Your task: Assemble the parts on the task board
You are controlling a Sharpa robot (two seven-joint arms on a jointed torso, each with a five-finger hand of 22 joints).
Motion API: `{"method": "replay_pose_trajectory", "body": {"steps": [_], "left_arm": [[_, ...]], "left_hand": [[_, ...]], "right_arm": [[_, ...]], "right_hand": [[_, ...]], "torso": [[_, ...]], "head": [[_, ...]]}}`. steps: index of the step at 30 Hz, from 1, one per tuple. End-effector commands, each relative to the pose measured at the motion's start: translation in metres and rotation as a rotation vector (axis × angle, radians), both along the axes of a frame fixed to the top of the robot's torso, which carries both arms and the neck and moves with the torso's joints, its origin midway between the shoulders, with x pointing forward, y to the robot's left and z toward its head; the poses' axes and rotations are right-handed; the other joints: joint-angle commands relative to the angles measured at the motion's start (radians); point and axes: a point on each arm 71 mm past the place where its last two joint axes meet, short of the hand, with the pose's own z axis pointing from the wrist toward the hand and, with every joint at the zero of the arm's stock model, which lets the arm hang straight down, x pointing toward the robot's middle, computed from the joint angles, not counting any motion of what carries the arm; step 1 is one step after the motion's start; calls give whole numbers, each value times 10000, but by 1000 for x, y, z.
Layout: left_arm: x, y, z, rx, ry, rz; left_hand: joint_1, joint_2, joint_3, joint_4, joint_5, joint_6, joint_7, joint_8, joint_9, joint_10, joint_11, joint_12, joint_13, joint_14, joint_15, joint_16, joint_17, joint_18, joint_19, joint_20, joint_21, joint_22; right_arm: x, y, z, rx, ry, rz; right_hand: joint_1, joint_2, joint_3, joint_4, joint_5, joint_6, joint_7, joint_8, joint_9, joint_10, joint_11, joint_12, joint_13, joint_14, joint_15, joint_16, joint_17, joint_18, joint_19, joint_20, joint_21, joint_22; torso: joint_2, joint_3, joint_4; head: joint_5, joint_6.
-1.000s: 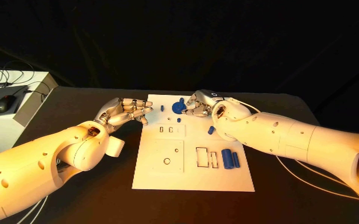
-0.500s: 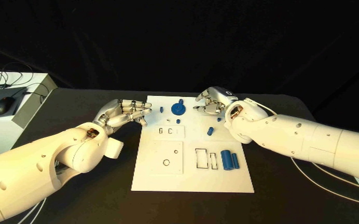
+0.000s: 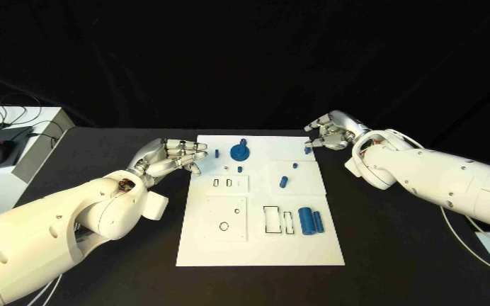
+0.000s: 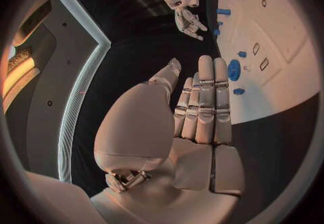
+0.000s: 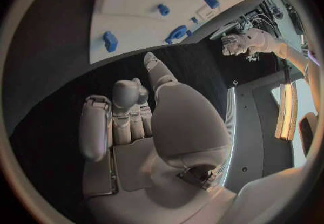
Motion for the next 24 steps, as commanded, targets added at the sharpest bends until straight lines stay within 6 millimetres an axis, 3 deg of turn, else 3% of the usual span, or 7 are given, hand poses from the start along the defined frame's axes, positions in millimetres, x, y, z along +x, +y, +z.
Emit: {"method": "replay_pose_trajectory", "body": {"steps": [1,3,7,14,24], "left_arm": [[0,-2,1,-86,-153,-103],[0,-2,1,-91,-148,-115],[1,-3,1,-99,-136,-134],[1,-2,0,-86,-120,-120],[1,-3,0,-92,-109,-148]], "left_hand": [[75,-16,-31,11,-25,3,37,-30,13,-6,-14,-56,-7,-54,24,-51,-15,68,0,-20,-22,-17],[75,-16,-31,11,-25,3,37,-30,13,-6,-14,-56,-7,-54,24,-51,-15,68,0,-20,-22,-17],[75,-16,-31,11,-25,3,37,-30,13,-6,-14,-56,-7,-54,24,-51,-15,68,0,-20,-22,-17],[80,-6,-43,-6,-25,-3,36,-30,13,-17,-12,-54,-7,-59,25,-49,-14,64,-7,-23,-10,-23],[80,-6,-43,-6,-25,-3,36,-30,13,-17,-12,-54,-7,-59,25,-49,-14,64,-7,-23,-10,-23]], "right_arm": [[0,-5,-1,147,226,712],[2,-12,-2,-28,233,649],[3,-17,-4,-375,250,642],[5,-20,-11,-762,415,582],[13,-16,-28,-914,828,288]], "right_hand": [[147,-15,12,-24,-16,-34,82,-36,-4,-19,28,36,-20,-11,51,15,34,-94,911,36,16,1774],[208,-35,19,-27,16,-64,91,-44,-7,-26,30,25,-32,-12,51,9,51,-92,910,35,7,1772],[240,-55,15,-29,40,-143,111,-53,-13,-49,42,2,-52,-11,56,-1,63,-90,910,36,3,1774],[311,-170,15,86,27,-291,142,-38,-4,-87,68,-14,-89,-4,78,-30,117,-78,910,63,-12,1781],[345,-168,61,166,172,-240,134,-34,-1,-60,61,42,-72,0,74,-52,143,-71,909,66,-30,1782]], "torso": [[-5,46,-27],[3,22,-22],[7,23,-8],[-12,-22,11],[-2,-30,33]], "head": [[-23,-4],[-41,2],[-64,-42],[-103,-92],[-160,-154]]}}
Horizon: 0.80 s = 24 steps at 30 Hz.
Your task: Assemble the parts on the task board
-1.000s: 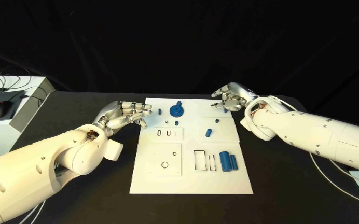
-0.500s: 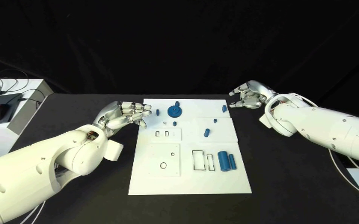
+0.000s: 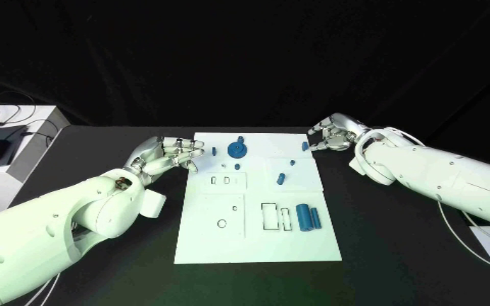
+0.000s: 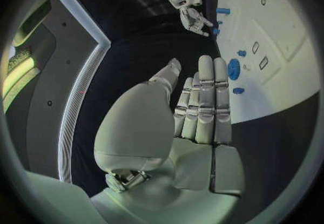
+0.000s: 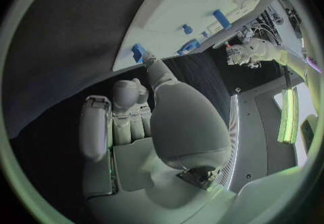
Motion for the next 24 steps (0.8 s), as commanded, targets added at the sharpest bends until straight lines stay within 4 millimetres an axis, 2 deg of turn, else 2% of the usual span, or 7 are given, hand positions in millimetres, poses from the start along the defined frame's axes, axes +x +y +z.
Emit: {"method": "replay_pose_trajectory", "body": {"steps": [1,6,8,16,24], "left_arm": [[-1,-3,2,-94,-116,-180],[-1,-3,2,-93,-115,-193],[-1,-3,2,-90,-115,-191],[-1,-3,2,-91,-113,-215],[-1,-3,2,-81,-99,-216]], "left_hand": [[80,-6,-43,-6,-25,-3,35,-30,13,-17,-12,-54,-7,-59,25,-49,-14,64,-7,-23,-10,-15],[80,-6,-43,-6,-25,-3,35,-30,13,-17,-12,-54,-7,-59,25,-49,-14,64,-7,-23,-10,-15],[80,-6,-43,-6,-25,-3,35,-30,13,-17,-12,-54,-7,-59,25,-49,-14,64,-7,-23,-10,-15],[80,-6,-43,-6,-25,-3,35,-30,13,-17,-12,-54,-7,-59,25,-49,-14,64,-7,-23,-10,-15],[80,-6,-43,-6,-25,-3,35,-30,13,-17,-12,-54,-7,-59,25,-49,-14,64,-7,-23,-10,-15]], "right_arm": [[1,3,-7,-216,328,116],[2,6,-13,-225,486,101],[2,8,-15,-218,527,113],[4,15,-19,-187,621,137],[6,15,-21,-177,631,10]], "right_hand": [[91,15,37,52,111,-73,49,-34,-2,-22,20,41,10,2,73,-52,13,-72,910,66,-26,1788],[70,33,28,48,148,-33,41,-34,-3,-16,15,56,16,3,68,-60,17,-74,910,62,-24,1792],[52,50,23,50,153,-4,33,-33,-3,-10,9,65,20,7,65,-61,20,-73,910,60,-27,1792],[6,122,27,69,199,79,14,-27,-1,16,-6,89,34,9,56,-71,24,-73,911,52,-31,1793],[-85,306,74,85,236,234,-16,-33,-8,73,-33,144,77,16,35,-84,27,-78,911,31,-33,1796]], "torso": [[3,-4,17],[-8,-11,44],[13,5,52],[-3,8,47],[-13,10,37]], "head": [[-14,-41],[-44,-96],[-48,-95],[-52,-131],[-58,-144]]}}
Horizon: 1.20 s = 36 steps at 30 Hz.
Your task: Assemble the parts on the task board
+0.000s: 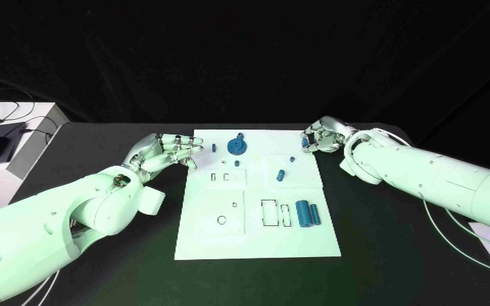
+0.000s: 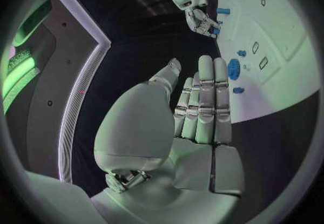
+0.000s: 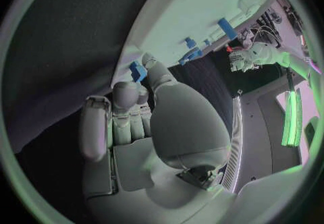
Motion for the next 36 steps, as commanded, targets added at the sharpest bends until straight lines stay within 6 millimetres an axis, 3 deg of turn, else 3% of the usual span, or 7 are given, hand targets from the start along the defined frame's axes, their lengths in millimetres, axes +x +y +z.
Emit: {"method": "replay_pose_trajectory", "body": {"steps": [1,3,7,22,36], "left_arm": [[-1,-2,1,-72,-94,-183],[-1,-2,1,-69,-90,-181],[-1,-2,1,-65,-82,-182],[-1,-1,1,-49,-58,-175],[0,-1,1,-40,-53,-167]], "left_hand": [[80,-6,-43,-6,-25,-3,35,-31,13,-17,-12,-54,-7,-59,25,-49,-15,65,-7,-22,-10,-16],[80,-6,-43,-6,-25,-3,35,-31,13,-17,-12,-54,-7,-59,25,-49,-15,65,-7,-22,-10,-16],[80,-6,-43,-6,-25,-3,35,-31,13,-17,-12,-54,-7,-59,25,-49,-15,65,-7,-22,-10,-16],[80,-6,-43,-6,-25,-3,35,-31,13,-17,-12,-54,-7,-59,25,-49,-15,65,-7,-22,-10,-16],[81,11,-52,-20,-25,-9,41,-32,13,-28,-9,-55,-7,-61,25,-47,-18,64,-23,-24,21,-39]], "right_arm": [[0,-1,-2,-43,128,-37],[0,-1,-2,-30,141,-61],[1,-1,-2,-16,166,-77],[1,-2,-3,-60,247,-76],[-1,5,0,56,-48,162]], "right_hand": [[8,121,24,33,67,92,-14,-32,-7,38,-28,56,11,16,33,-45,16,-78,911,30,-34,1790],[-76,300,89,52,122,133,-17,-43,-15,67,-51,60,21,17,22,-51,16,-84,912,14,-26,1794],[-113,438,167,13,123,196,-38,-33,-11,81,-60,60,39,24,11,-57,16,-85,911,6,-37,1788],[-203,645,396,-134,158,431,-114,-22,-11,124,-116,91,122,29,-30,-78,17,-98,912,-35,-33,1791],[-361,1131,630,-6,76,1163,-428,143,17,152,-297,29,158,37,-158,-139,22,-126,911,-153,-42,1788]], "torso": [[-6,-1,-8],[-5,1,-12],[2,12,-16],[4,10,-23],[0,10,-1]], "head": [[-6,-3],[4,-5],[8,1],[22,-20],[24,-43]]}}
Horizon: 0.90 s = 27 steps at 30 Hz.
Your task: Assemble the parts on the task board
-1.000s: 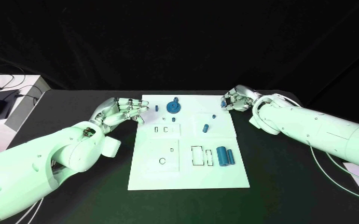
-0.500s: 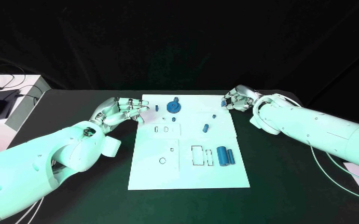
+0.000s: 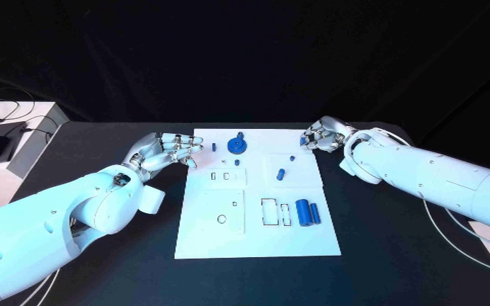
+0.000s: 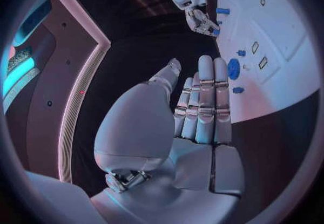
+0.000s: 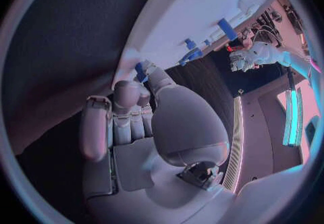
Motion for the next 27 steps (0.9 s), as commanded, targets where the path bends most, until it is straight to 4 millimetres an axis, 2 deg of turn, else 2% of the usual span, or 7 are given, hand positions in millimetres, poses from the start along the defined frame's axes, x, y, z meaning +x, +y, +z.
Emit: {"method": "replay_pose_trajectory", "body": {"steps": [1,5,15,20,27], "left_arm": [[-1,-2,1,-60,-65,-178],[0,-2,1,-57,-66,-172],[0,-1,1,-48,-64,-155],[0,0,1,-34,-61,-124],[1,2,0,-7,-61,-58]], "left_hand": [[81,10,-52,-20,-25,-9,41,-32,12,-29,-9,-55,-7,-61,25,-46,-9,64,-23,-23,21,-9],[81,10,-52,-20,-25,-9,41,-32,12,-29,-9,-55,-7,-61,25,-46,-9,64,-23,-23,21,-9],[81,10,-52,-20,-25,-9,41,-32,12,-29,-9,-55,-7,-61,25,-46,-9,64,-23,-23,21,-9],[81,10,-52,-20,-25,-9,41,-32,12,-29,-9,-55,-7,-61,25,-46,-9,64,-23,-23,21,-9],[81,10,-52,-20,-25,-9,41,-32,12,-29,-9,-55,-7,-61,25,-46,-9,64,-23,-23,21,-9]], "right_arm": [[-1,3,1,37,-170,176],[-2,6,3,89,-366,124],[-10,19,11,251,-881,-228],[-16,34,18,298,-936,-375],[-30,71,27,201,-802,-167]], "right_hand": [[-7,180,31,35,-52,241,74,74,30,36,-67,-32,14,2,-80,-64,16,-126,910,-82,-44,1792],[-65,218,-18,108,-57,353,5,114,26,102,-113,-50,57,19,-121,-103,27,-145,911,-137,-50,1790],[-184,149,-218,328,-7,368,-14,105,19,145,-129,-106,98,37,-132,-141,33,-147,909,-164,-77,1770],[-170,166,-222,354,40,372,-16,104,20,143,-131,-135,94,37,-135,-154,31,-147,909,-167,-86,1762],[-175,177,-217,372,91,374,-17,101,21,154,-134,-143,101,43,-137,-160,28,-147,909,-168,-96,1753]], "torso": [[-1,-1,15],[-7,-6,8],[-16,-8,-13],[-28,-11,-14],[-79,-1,-38]], "head": [[12,-6],[13,5],[57,30],[73,39],[106,32]]}}
